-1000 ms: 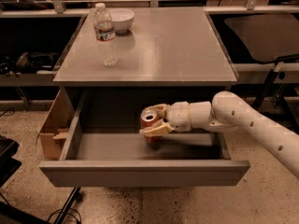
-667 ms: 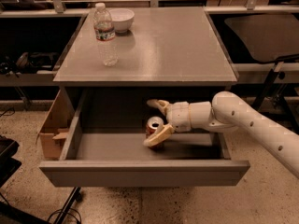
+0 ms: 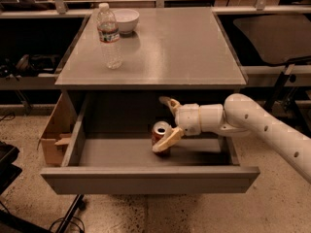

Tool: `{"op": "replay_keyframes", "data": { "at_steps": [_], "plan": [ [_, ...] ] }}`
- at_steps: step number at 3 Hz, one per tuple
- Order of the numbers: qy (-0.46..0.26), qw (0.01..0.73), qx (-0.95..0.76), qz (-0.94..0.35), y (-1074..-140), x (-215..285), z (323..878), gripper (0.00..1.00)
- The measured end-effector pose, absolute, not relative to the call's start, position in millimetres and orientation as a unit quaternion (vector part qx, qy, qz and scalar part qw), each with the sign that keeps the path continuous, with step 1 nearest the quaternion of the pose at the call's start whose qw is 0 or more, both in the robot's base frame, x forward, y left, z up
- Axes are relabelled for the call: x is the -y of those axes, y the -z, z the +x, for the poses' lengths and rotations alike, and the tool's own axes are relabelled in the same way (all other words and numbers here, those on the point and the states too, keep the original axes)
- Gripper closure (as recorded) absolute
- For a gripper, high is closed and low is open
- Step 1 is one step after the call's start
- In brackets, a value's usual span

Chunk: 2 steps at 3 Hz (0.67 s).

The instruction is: Place coke can into top drawer

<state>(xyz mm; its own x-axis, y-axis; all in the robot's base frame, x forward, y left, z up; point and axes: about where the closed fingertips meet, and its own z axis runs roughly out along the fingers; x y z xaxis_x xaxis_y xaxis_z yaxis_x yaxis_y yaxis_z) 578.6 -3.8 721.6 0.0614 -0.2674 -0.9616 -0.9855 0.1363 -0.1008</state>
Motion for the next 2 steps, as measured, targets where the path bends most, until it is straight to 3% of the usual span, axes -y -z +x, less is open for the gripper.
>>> {"op": "replay_keyframes", "data": {
  "at_steps": [2],
  "plan": [
    [-0.348,0.46,-0.568,-0.587,-816.1,45.3,542.4,0.0]
  ]
}}
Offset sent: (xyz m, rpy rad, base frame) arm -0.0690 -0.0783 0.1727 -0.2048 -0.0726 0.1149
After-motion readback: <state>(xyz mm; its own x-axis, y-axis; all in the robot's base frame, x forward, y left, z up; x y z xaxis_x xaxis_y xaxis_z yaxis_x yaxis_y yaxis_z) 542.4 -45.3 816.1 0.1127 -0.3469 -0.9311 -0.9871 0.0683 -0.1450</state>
